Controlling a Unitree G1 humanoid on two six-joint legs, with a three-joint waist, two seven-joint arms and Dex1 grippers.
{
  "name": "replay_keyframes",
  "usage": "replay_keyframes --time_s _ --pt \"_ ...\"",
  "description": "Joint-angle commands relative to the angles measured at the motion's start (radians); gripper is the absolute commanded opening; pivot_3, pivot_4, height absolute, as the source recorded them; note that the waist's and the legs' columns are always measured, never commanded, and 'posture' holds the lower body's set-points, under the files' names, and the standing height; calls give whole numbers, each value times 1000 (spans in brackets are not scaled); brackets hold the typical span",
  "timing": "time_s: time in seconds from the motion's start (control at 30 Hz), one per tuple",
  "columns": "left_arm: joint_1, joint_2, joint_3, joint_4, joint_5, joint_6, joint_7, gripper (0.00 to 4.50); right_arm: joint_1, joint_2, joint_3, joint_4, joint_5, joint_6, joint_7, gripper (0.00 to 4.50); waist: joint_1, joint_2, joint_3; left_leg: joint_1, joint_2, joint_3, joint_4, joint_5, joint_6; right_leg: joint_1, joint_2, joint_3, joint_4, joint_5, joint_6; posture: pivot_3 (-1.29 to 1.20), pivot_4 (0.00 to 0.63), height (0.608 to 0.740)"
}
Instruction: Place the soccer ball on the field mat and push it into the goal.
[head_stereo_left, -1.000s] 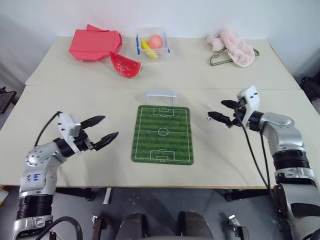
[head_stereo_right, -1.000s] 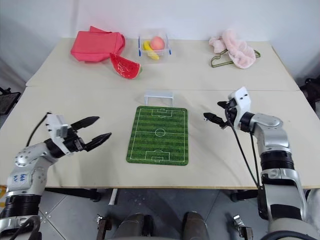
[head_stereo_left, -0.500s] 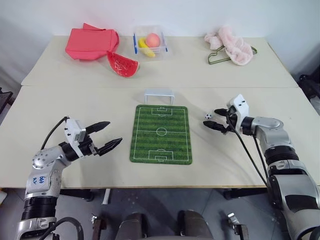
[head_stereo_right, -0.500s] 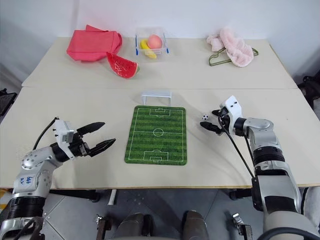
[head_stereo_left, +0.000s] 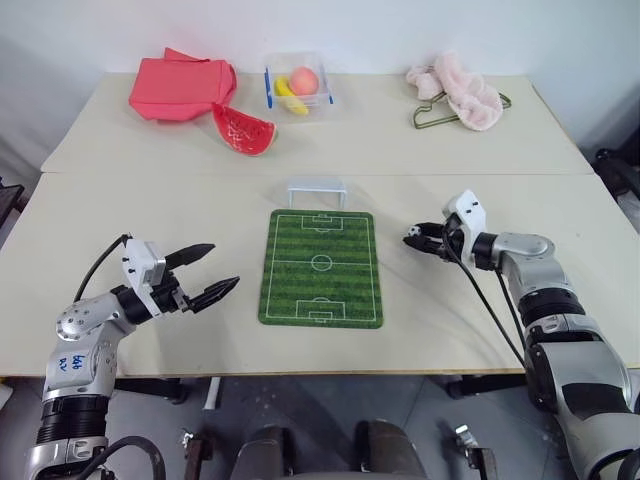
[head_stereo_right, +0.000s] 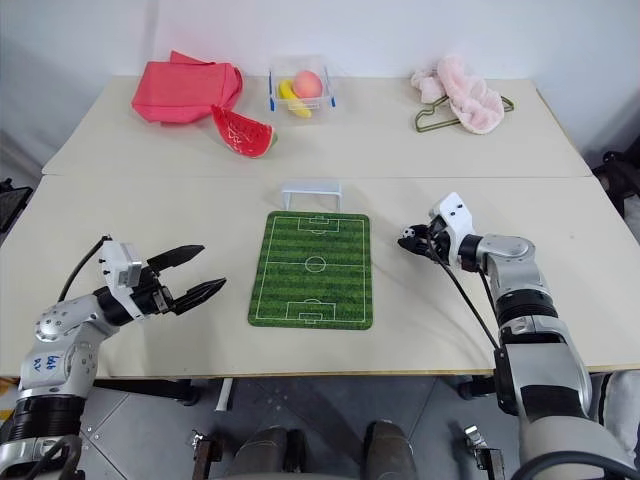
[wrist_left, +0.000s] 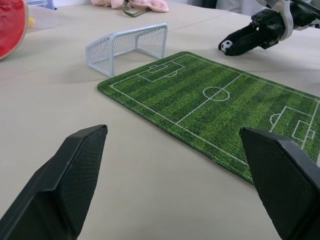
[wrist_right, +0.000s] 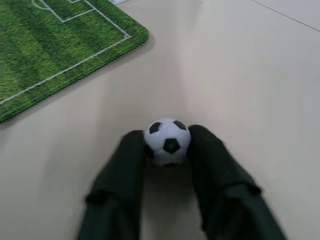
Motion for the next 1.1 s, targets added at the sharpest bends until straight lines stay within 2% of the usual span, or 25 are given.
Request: replay_keyframes --time_s 0.03,0.2,0.3,0.43,0.57,0.77,0.87,1.1 --pt "37 9 29 -19 -24 -32 -37 4500 -16 -14 -13 -91 19 16 30 841 -2 0 0 0 0 0 0 0 0 0 0 0 0 0 0 0 150 740" --pt "82 33 30 -14 -33 -42 -111 4500 38 -9 11 -452 105 238 122 841 -5 1 0 0 1 0 0 0 0 -1 0 0 1 0 0 0 150 740" --pt "78 44 9 30 -9 -91 -174 4500 125 14 117 -774 155 423 175 841 -2 1 0 -1 2 -1 0 0 0 -2 0 0 3 0 0 0 150 740" --pt "49 35 -1 76 2 -155 -209 4500 194 44 239 -997 151 513 174 841 10 1 0 -1 -1 0 1 0 0 -3 0 0 3 0 0 0 150 740" --pt "37 20 -5 82 -7 -205 -238 4500 214 45 289 -1065 190 596 205 841 19 1 0 -3 -1 -1 2 0 0 -3 -1 0 3 0 0 0 150 740" --pt "93 19 10 3 -42 -193 -245 4500 221 60 395 -1029 112 509 215 841 10 0 0 -3 -2 -2 2 0 0 -3 0 -2 2 0 0 0 150 740" --pt "149 15 5 -17 -41 -205 -260 4500 217 64 416 -999 98 482 222 841 4 0 0 -3 -2 0 2 0 0 -3 0 -2 2 0 0 0 150 740" --pt "174 25 29 -46 -57 -188 -240 4500 192 96 439 -925 78 437 227 841 13 0 0 -3 -2 -1 2 0 0 -3 0 -2 2 0 0 0 150 740"
